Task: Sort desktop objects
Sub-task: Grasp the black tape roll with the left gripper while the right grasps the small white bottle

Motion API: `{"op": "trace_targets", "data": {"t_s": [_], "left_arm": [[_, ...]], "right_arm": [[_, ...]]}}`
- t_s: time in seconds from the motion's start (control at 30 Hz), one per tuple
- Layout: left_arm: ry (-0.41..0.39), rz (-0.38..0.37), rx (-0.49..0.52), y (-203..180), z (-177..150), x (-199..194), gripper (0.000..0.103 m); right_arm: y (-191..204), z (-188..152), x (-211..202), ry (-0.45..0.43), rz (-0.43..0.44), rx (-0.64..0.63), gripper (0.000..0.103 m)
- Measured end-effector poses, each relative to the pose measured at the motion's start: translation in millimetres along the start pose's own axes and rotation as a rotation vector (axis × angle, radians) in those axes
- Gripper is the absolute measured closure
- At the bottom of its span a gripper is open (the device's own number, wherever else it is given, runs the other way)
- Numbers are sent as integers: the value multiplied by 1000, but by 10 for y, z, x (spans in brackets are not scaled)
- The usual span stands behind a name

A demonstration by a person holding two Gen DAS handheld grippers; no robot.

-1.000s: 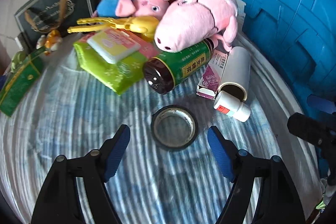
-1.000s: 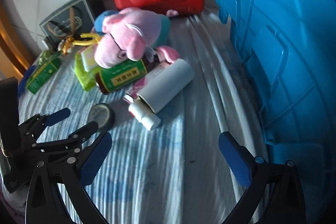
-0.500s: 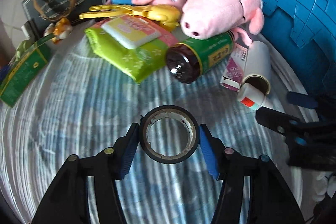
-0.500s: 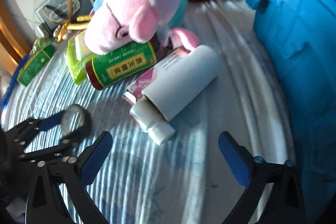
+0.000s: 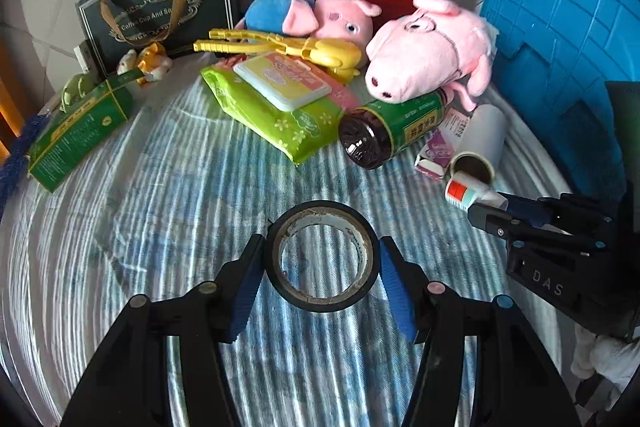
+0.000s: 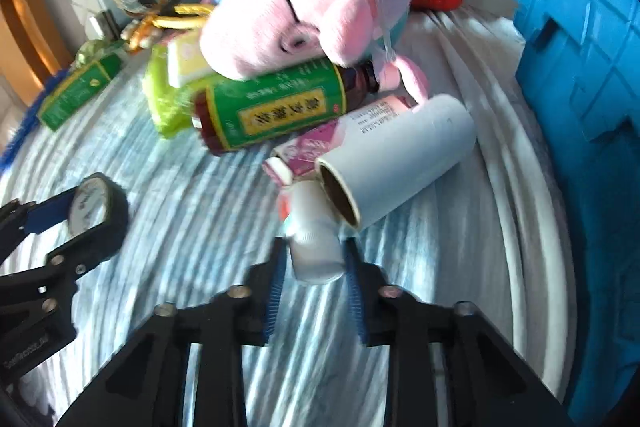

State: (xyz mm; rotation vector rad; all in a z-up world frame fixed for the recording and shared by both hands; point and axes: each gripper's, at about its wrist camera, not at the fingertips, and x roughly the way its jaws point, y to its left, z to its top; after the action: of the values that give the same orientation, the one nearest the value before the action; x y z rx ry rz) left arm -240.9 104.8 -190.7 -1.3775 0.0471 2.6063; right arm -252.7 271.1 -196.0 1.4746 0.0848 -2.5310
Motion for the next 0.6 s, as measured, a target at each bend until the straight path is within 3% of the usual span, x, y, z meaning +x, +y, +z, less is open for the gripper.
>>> {"op": "trace_targets", "data": {"t_s": [0.23,0.6], "left_arm": [[-104,-2,9,-80,-44,-631,47],[-320,-4,46,-366,-147,-1870,47]], "right_arm": [[196,-69,-687,-111,35,-26,78],[448,-339,-2122,-377,33,-81,78]]}}
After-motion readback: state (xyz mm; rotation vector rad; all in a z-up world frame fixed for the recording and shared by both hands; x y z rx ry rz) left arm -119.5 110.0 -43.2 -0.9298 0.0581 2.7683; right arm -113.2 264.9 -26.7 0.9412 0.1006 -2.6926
